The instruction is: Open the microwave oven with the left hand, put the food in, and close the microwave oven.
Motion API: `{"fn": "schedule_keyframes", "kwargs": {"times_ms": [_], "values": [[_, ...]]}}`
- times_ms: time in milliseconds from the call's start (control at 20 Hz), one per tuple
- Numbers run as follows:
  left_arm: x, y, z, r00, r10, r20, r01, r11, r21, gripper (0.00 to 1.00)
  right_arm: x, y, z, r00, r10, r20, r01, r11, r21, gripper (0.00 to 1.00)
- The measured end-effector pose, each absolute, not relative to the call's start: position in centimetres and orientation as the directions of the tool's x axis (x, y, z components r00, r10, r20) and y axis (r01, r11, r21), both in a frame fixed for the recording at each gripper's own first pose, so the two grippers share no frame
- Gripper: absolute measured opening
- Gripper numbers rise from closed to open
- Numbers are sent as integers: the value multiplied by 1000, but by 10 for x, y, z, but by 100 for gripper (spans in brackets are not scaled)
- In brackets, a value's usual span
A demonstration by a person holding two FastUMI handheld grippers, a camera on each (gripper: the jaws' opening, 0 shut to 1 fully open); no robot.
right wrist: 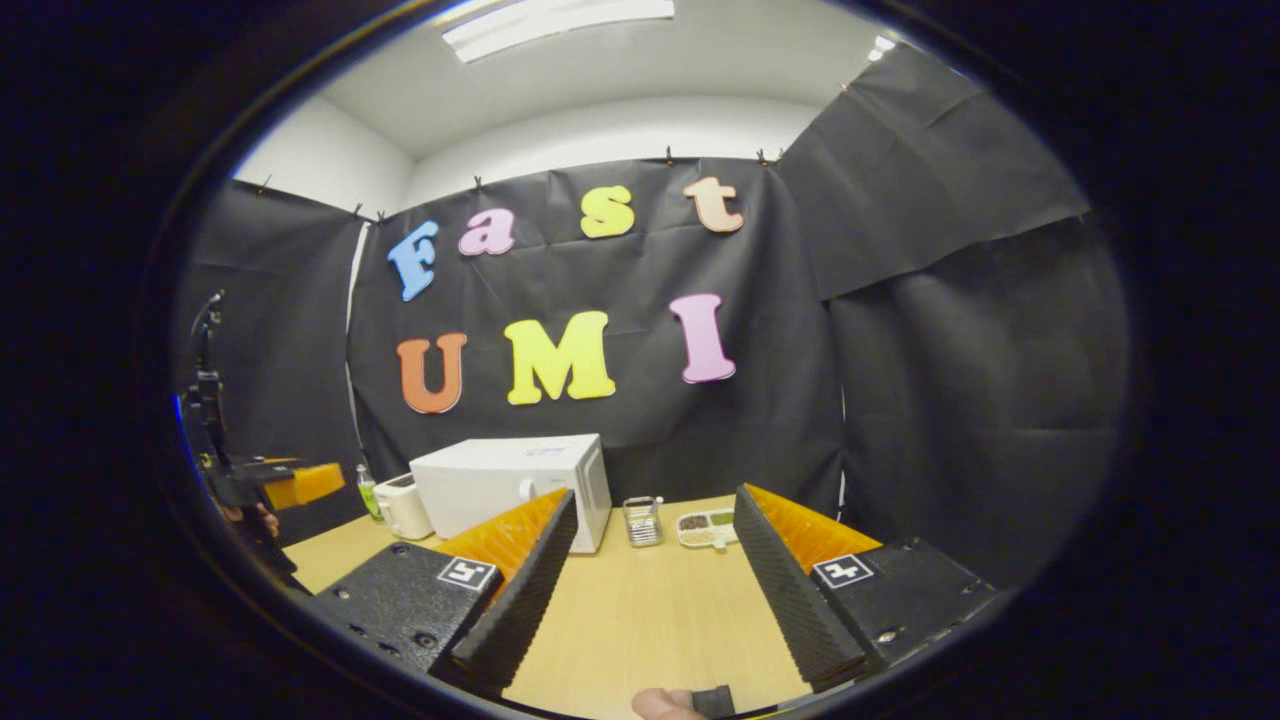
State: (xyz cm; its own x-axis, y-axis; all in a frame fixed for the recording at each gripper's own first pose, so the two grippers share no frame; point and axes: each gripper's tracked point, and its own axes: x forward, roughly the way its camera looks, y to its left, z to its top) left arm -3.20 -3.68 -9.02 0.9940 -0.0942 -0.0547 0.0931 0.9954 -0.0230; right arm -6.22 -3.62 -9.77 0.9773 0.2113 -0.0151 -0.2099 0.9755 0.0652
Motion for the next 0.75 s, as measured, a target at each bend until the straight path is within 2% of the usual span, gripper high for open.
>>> {"fn": "schedule_keyframes", "kwargs": {"times_ms": [50,200,250,300,350,500,550,750], "values": [[-45,-34,-85,996,-86,-39,85,996,-26,96,-66,-33,-94,976,216,-10,-215,975,65,100],[-78,-26,-70,998,-54,10,55,997,-52,96,-75,-27,-80,974,224,22,-225,973,58,100],[-86,-22,-66,999,-42,24,43,998,-54,86,-79,-26,-77,973,226,34,-228,972,52,100],[-93,-19,-62,998,-42,36,44,998,-55,86,-83,-25,-73,973,228,40,-230,972,50,100],[-98,-19,-60,998,-41,46,44,997,-63,95,-87,-23,-70,971,233,51,-236,971,50,100],[-107,-13,-52,997,-36,67,41,996,-82,95,-96,-21,-61,967,245,76,-248,968,32,99],[-109,-10,-53,998,-29,64,34,996,-79,94,-97,-21,-60,967,244,79,-246,969,26,90],[-111,-16,-51,997,-44,57,47,997,-53,93,-101,-18,-55,965,246,86,-248,969,20,89]]}}
